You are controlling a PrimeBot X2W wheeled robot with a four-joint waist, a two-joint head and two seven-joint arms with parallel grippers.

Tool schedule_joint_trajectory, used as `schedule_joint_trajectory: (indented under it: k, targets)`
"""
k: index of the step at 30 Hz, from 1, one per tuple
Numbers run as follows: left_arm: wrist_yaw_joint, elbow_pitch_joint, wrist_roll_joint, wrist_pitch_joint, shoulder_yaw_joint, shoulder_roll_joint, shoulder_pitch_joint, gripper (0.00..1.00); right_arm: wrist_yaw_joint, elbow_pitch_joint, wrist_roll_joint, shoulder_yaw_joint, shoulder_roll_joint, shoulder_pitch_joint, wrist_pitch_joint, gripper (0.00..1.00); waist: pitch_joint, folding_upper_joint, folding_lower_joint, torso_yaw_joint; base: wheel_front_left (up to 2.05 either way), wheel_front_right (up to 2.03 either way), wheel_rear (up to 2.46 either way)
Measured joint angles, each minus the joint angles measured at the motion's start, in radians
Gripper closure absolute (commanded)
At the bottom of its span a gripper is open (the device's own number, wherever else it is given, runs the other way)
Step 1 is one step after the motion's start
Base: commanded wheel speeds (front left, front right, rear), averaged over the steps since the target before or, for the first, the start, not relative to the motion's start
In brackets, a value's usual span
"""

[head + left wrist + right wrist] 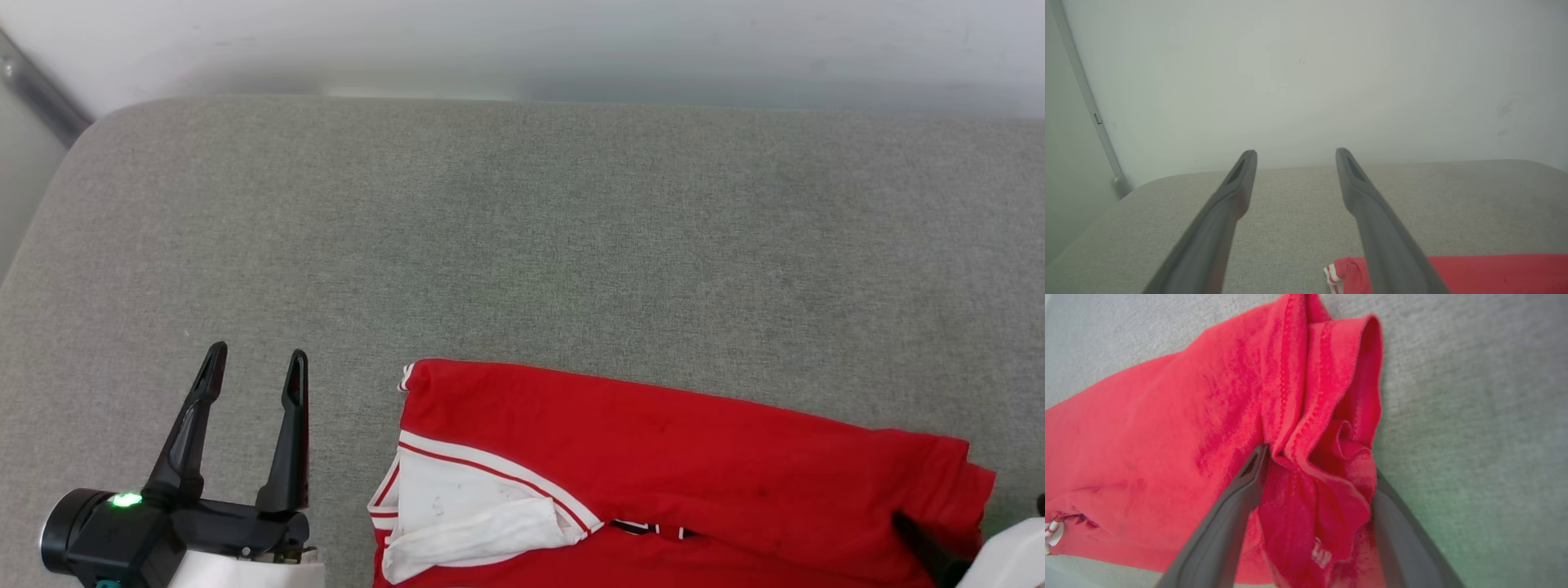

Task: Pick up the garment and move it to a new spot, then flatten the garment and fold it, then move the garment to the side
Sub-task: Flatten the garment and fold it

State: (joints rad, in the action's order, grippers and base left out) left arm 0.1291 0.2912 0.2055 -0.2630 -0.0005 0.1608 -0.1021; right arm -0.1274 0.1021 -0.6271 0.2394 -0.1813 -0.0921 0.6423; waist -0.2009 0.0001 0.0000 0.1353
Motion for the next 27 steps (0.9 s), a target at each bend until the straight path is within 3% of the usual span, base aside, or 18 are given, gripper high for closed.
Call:
schedule_joint_trajectory:
  k: [5,6,7,8,17,27]
  targets:
    - [0.000,-0.003,0.000,0.000,0.001,0.000,0.000,0.00,0.005,0.027,0.007,-0.077,-0.012,0.008,-0.046,0.00,0.008,0.0000,-0.0001,0.002,0.00,0.00,0.00]
    - [0.000,-0.004,0.000,0.000,0.001,0.000,0.000,0.00,0.005,0.035,0.020,-0.090,-0.014,0.009,-0.062,0.09,0.009,-0.0001,-0.0001,0.003,0.00,0.00,0.00]
    - [0.000,-0.005,0.000,0.000,0.001,-0.001,0.000,0.00,0.005,0.044,0.039,-0.103,-0.018,0.010,-0.082,0.64,0.011,0.0000,-0.0001,0.003,0.00,0.00,0.00]
    - [0.000,-0.006,0.000,0.000,0.002,-0.003,0.000,0.00,0.005,0.054,0.053,-0.112,-0.019,0.011,-0.103,1.00,0.014,0.0000,-0.0001,0.003,0.00,0.00,0.00]
    - [0.000,-0.015,-0.002,0.000,0.011,-0.009,-0.014,0.00,-0.007,0.109,0.095,-0.083,-0.021,0.037,-0.196,1.00,0.039,-0.0001,0.0000,-0.013,0.00,0.00,0.00]
    - [0.000,-0.020,0.000,0.000,0.004,-0.015,-0.016,0.00,-0.004,0.139,0.263,0.158,-0.067,0.049,-0.233,1.00,0.052,0.0000,0.0000,-0.029,0.00,0.00,0.00]
